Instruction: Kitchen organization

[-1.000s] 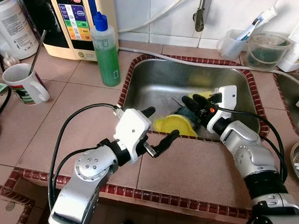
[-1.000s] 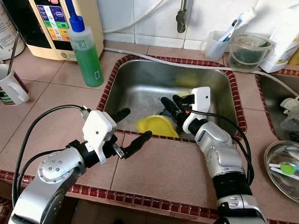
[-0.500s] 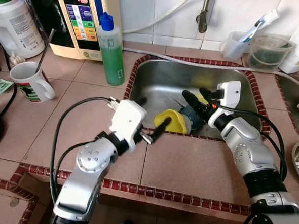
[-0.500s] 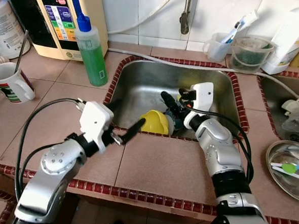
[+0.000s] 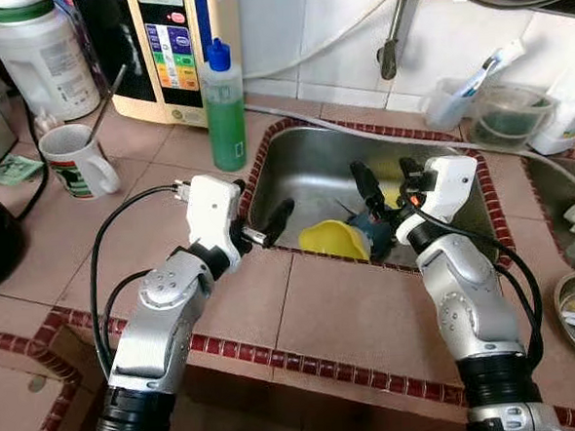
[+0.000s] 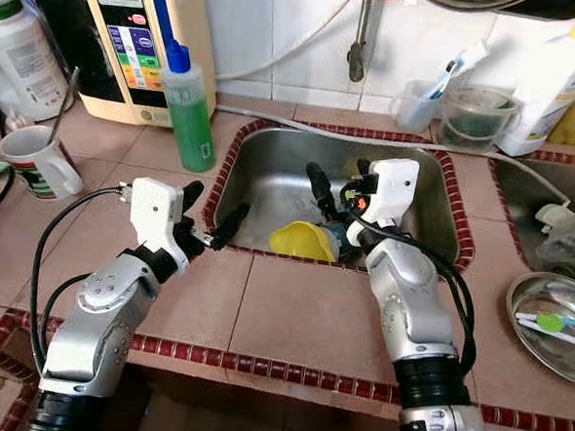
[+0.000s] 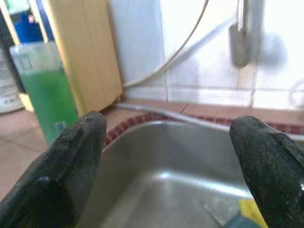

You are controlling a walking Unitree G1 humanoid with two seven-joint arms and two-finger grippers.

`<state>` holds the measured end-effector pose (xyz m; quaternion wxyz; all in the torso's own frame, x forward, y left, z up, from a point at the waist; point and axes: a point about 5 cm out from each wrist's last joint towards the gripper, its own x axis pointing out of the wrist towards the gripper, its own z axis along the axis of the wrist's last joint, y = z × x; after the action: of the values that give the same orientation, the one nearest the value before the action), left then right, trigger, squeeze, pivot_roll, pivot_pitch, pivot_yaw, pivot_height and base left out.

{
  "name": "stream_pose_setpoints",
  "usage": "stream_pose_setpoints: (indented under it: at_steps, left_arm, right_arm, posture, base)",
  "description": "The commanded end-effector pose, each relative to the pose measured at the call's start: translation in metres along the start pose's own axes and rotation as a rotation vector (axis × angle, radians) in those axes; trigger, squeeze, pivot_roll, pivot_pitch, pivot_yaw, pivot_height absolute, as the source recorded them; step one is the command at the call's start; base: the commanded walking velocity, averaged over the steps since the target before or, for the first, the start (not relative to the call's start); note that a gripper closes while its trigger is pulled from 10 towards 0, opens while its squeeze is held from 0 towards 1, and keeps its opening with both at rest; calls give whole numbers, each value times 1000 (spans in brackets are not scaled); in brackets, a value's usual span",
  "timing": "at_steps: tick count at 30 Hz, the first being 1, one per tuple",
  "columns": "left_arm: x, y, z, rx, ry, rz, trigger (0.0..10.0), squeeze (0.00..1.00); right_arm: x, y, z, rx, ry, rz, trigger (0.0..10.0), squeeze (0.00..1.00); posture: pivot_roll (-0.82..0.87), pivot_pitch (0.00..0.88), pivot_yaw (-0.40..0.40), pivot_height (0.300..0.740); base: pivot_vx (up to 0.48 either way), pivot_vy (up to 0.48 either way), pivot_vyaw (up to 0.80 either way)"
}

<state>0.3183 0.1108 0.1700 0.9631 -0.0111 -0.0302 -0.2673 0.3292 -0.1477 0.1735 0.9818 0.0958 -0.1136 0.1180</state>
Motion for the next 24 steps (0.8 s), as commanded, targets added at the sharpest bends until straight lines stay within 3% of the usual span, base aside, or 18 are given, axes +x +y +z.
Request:
stream_pose_setpoints:
  at_steps: [1,6,11,16,21,22,23,24]
  left_arm:
    - [4,2,3,12,-21,18,10000,0]
    - [5,9,-3,14,-19,103,10000,0]
    - [-6,2,-28,12,-3,188,10000,0]
    - [-15,1,-33,35,-22,207,10000,0]
    - [-20,12,-27,53,-71,274,10000,0]
    - [-21,13,-28,54,-76,271,10000,0]
    - [-23,15,-28,60,-82,269,10000,0]
    - [-24,17,-30,61,-80,269,10000,0]
  right_arm:
    - [-3,-1,7,-24,-34,-35,10000,1000]
    - [-10,1,8,-82,-47,-78,10000,1000]
    - [-31,2,-10,-147,-17,-140,10000,1000]
    - [-46,2,-16,-205,-17,-222,10000,1000]
    - [-51,2,-15,-212,-6,-262,10000,1000]
    - [-51,2,-16,-205,0,-262,10000,737]
    - [-52,1,-17,-208,4,-259,10000,0]
    - [-53,1,-18,-208,6,-245,10000,0]
  posture:
    - [16,7,-17,740]
    - [14,1,-9,740]
    - [10,0,9,740]
    - [23,0,-9,740]
    - [24,0,-18,740]
    - [24,0,-17,740]
    - [26,0,-18,740]
    - [28,0,-20,740]
  base:
    - [0,0,0]
    - [0,0,0]
    - [0,0,0]
    - [0,0,0]
    - [0,0,0]
    - [0,0,0]
    - [0,0,0]
    - [0,0,0]
